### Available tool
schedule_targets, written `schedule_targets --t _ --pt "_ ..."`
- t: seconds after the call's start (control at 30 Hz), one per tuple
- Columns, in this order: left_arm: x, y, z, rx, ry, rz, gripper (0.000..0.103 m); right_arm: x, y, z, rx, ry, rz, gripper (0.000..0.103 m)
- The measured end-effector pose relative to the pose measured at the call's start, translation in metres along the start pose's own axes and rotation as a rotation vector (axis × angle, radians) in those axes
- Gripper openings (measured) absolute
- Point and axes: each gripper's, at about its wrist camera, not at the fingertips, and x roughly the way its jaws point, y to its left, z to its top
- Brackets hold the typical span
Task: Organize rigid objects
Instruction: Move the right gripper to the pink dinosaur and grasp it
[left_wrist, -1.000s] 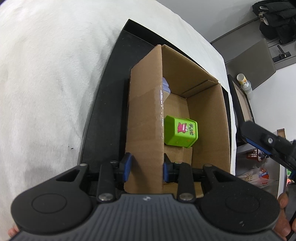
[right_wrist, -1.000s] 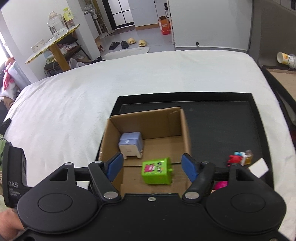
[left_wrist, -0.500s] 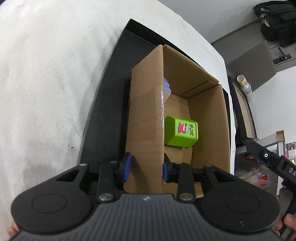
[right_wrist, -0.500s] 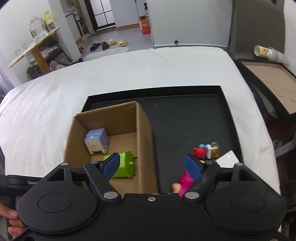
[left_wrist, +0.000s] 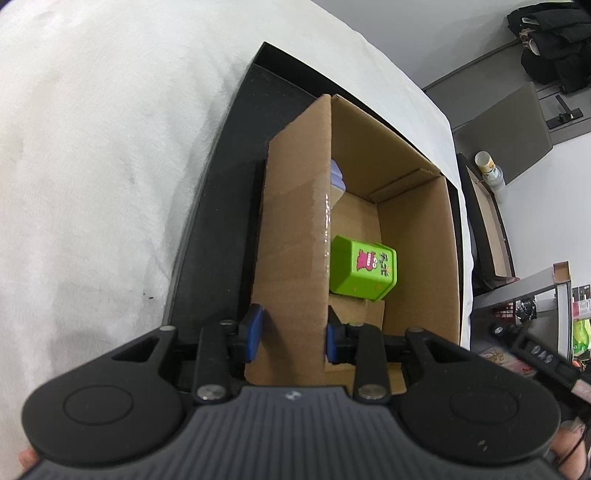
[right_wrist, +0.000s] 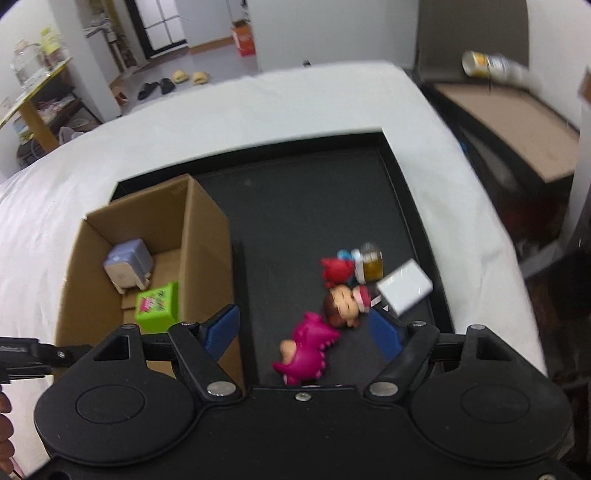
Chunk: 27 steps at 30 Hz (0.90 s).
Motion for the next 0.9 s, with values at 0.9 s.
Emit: schedule_targets --t 0.9 --pt "-0.002 0.003 0.004 -0.003 -0.017 0.019 0.032 0.058 -0.007 -0.027 0.07 0.157 0.007 0.041"
